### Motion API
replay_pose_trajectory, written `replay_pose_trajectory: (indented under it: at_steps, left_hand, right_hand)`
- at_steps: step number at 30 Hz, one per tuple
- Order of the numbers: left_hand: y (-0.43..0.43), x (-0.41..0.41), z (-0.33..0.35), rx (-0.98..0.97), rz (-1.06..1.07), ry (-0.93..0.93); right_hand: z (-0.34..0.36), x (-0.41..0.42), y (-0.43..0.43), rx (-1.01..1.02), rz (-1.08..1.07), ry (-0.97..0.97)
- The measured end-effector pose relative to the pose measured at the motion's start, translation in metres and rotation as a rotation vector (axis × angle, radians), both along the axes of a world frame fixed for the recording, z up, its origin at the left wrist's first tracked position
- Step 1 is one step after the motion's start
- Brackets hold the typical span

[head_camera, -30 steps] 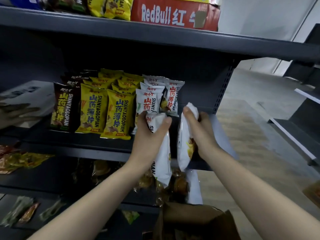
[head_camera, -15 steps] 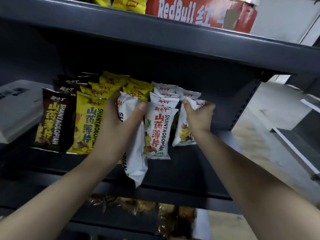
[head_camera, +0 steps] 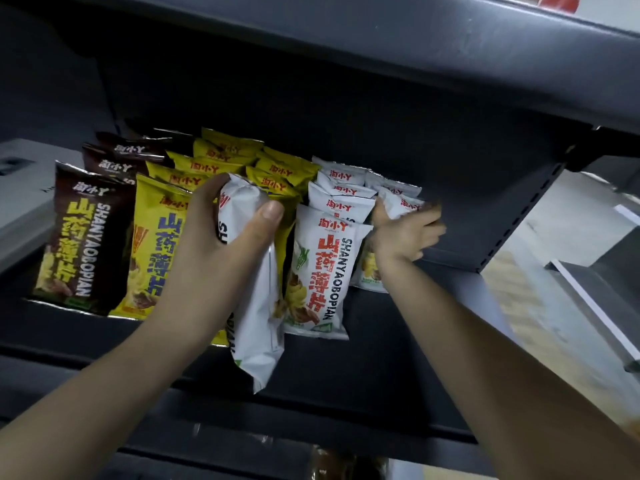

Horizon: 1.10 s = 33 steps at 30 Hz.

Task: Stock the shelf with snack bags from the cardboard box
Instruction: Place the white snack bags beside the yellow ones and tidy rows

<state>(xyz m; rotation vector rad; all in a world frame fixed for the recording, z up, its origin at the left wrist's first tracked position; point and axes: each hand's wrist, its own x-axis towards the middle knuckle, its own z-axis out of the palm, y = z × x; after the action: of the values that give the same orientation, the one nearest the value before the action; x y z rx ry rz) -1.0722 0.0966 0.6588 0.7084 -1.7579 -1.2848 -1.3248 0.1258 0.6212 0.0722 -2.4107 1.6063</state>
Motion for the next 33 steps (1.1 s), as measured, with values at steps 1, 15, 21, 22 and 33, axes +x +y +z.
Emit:
replay_pose_trajectory:
  at_steps: [1, 15, 21, 22, 33]
  left_hand:
    - [0.001, 0.000, 0.000, 0.005, -0.005, 0.005]
    - [0.016, -0.004, 0.007, -0.029, -0.026, 0.026]
    - [0.021, 0.000, 0.012, -0.040, -0.050, 0.051]
    - [0.024, 0.000, 0.014, -0.055, -0.058, 0.058]
    - [0.089, -0.038, 0.044, -0.137, -0.156, 0.103]
  right_hand:
    - [-0.001, -0.001, 0.007, -0.003, 0.051, 0.014]
    - [-0.027, -0.012, 0.066, 1.141, 0.492, 0.703]
    - [-0.029, -0.006, 0.053, 1.162, 0.478, 0.634]
    - [-0.028, -0.006, 0.056, 1.159, 0.489, 0.636]
    - [0.009, 0.077, 0.148, -0.082, 1.026, 0.294]
